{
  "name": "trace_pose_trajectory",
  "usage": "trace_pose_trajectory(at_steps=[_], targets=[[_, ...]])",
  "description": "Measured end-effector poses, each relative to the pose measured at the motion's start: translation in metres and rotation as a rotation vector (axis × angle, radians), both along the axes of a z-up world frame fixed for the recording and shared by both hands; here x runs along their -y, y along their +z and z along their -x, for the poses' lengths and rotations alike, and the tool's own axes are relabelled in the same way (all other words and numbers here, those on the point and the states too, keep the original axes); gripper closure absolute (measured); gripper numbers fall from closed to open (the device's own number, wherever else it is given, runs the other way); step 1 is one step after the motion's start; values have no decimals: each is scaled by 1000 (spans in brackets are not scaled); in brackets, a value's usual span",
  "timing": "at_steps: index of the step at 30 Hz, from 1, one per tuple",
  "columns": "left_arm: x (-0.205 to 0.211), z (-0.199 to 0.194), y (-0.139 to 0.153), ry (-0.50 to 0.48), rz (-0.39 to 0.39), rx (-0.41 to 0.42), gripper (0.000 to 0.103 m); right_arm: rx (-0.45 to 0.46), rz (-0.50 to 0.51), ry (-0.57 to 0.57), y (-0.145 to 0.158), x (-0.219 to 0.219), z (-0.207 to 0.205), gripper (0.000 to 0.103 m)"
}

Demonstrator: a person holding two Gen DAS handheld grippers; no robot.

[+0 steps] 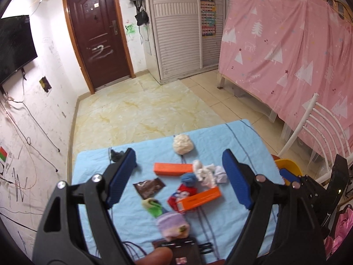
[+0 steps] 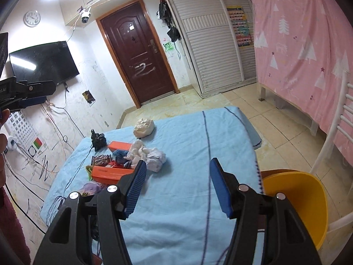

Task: Collect trash
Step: 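Move both open tools back over the bed, then grasp the black plastic bag with the left tool while the right tool grasps the crumpled white paper ball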

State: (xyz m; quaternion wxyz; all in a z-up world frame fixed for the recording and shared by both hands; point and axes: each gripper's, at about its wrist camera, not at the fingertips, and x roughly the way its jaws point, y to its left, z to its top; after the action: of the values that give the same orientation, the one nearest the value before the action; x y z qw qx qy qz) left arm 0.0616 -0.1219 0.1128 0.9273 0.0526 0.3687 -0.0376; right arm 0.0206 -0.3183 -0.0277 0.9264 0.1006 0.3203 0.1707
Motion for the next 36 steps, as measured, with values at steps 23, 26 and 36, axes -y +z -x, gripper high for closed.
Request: trace_pose_trajectory(at_steps=[23, 26, 36], targets=[[-129, -86, -78, 146, 56, -162, 24, -41, 136, 114, -4, -103, -78, 47], [-135, -101, -94, 164, 70, -199, 24, -45, 158, 139, -5, -113, -92, 47], [-151, -137, -136, 196, 123, -304, 24, -82, 207, 208, -13, -148, -143, 46]])
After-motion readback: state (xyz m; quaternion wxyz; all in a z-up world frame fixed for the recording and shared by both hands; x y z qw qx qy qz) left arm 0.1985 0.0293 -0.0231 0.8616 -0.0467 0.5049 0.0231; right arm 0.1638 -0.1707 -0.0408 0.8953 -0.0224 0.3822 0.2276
